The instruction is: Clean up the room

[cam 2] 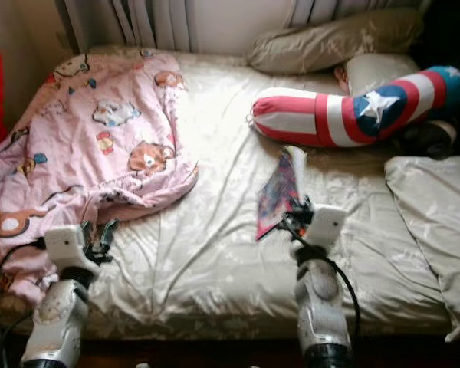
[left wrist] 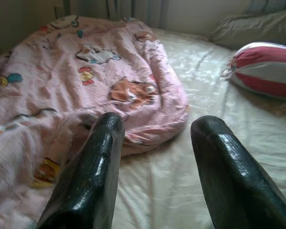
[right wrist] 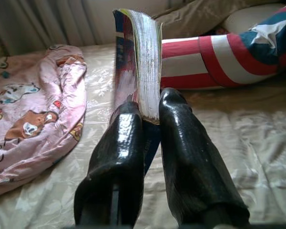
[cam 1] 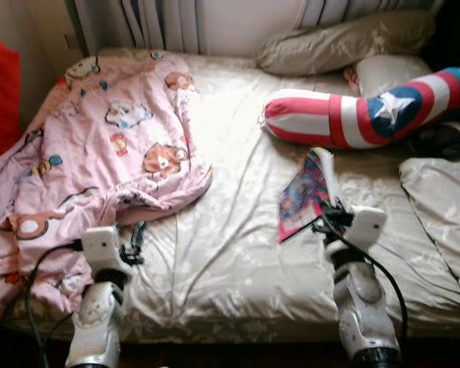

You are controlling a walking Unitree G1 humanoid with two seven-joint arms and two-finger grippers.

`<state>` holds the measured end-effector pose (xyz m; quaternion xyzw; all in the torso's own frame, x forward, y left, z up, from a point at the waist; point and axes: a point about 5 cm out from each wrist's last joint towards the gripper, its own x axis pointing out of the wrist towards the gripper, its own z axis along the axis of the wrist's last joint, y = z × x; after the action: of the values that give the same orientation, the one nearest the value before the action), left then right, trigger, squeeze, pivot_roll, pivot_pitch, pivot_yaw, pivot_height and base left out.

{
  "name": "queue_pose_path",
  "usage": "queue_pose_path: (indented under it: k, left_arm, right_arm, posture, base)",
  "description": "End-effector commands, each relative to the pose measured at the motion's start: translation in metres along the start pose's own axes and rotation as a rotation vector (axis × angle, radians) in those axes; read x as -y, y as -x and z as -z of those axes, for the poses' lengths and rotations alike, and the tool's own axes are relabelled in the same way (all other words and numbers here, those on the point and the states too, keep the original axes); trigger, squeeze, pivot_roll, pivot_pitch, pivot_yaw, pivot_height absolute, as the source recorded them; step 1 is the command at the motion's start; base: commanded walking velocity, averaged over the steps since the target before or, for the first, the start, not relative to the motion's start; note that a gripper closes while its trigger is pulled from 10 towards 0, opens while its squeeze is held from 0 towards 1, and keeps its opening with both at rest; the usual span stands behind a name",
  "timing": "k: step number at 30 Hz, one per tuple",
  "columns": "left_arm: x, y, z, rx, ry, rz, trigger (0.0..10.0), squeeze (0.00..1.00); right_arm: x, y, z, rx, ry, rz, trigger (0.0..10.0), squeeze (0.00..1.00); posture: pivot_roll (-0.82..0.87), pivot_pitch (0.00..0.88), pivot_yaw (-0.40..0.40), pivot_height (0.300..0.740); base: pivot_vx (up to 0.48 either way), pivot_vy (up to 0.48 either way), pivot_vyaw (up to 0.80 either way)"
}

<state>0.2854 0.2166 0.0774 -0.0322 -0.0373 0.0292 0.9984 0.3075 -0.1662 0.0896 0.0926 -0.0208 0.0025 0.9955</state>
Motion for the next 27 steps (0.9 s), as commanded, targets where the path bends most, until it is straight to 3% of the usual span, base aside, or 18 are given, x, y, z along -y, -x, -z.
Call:
queue_pose_path:
  k: [1,6,13,27]
  left_arm:
    - [0.0032,0.0025,0.0039,-0.019,-0.011,0.019,10.0,0.0]
    - [0.0031,0.0025,0.004,-0.02,-0.014,0.022,10.0,0.0]
    - [0.0036,0.0024,0.004,-0.022,-0.018,0.029,10.0,0.0]
    - [0.0045,0.0042,0.0048,-0.025,-0.026,0.042,10.0,0.0]
  right_arm:
    - [0.0043,-0.0017,-0.008,0.039,0.001,0.012,10.0,0.0]
    - [0.0033,-0.0008,-0.0071,0.036,0.022,-0.003,10.0,0.0]
    - [0.0005,-0.0009,-0.0077,0.039,0.043,-0.034,10.0,0.0]
    - [0.0011,0.0007,-0.005,0.032,0.023,-0.026,10.0,0.0]
  posture:
    - [0.08,0.157,-0.081,0.74]
    - [0.08,0.158,-0.081,0.74]
    - [0.08,0.157,-0.077,0.74]
    - [0.09,0.144,-0.069,0.74]
  base:
    - [0.0,-0.319,0.0]
    - [0.0,-0.32,0.0]
    - [0.0,-0.319,0.58]
    - [0.0,-0.319,0.0]
